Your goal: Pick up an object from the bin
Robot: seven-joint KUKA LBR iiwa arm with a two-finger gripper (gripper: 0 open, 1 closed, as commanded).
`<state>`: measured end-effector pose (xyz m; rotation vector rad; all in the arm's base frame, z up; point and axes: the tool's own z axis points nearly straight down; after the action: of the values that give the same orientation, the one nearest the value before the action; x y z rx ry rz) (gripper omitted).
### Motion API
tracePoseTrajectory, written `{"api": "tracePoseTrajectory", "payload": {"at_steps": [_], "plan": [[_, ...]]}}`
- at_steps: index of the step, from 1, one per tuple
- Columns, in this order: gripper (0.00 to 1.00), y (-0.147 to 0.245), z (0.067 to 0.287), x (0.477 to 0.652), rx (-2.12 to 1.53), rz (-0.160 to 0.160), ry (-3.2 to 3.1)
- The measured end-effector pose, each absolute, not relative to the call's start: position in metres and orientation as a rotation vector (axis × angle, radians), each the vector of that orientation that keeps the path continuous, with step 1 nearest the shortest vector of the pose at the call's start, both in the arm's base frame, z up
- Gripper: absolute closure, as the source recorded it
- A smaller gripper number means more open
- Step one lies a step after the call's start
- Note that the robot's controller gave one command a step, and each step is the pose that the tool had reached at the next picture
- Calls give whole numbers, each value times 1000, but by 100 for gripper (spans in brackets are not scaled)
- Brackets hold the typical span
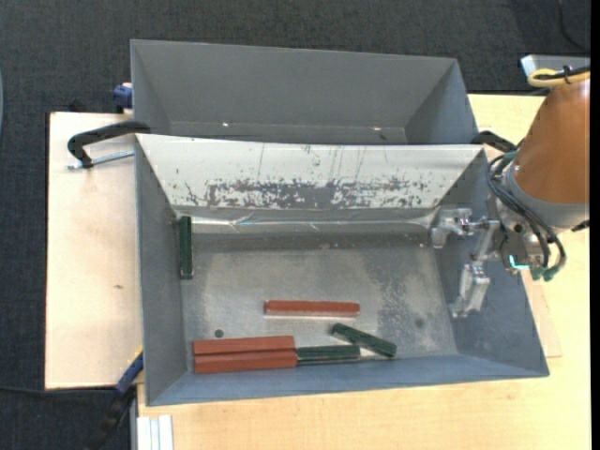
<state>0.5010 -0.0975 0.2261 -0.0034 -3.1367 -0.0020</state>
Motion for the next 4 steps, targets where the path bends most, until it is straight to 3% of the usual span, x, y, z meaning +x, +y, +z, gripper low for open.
{"api": "tracePoseTrajectory", "payload": {"at_steps": [1, 2, 3, 4], "plan": [[0, -97, 230, 503, 0, 0, -3145], [0, -68, 168, 512, 19, 1, -3149], [0, -38, 115, 534, -194, -2, -3141], [0, -32, 72, 526, -392, -4, -3118]]}}
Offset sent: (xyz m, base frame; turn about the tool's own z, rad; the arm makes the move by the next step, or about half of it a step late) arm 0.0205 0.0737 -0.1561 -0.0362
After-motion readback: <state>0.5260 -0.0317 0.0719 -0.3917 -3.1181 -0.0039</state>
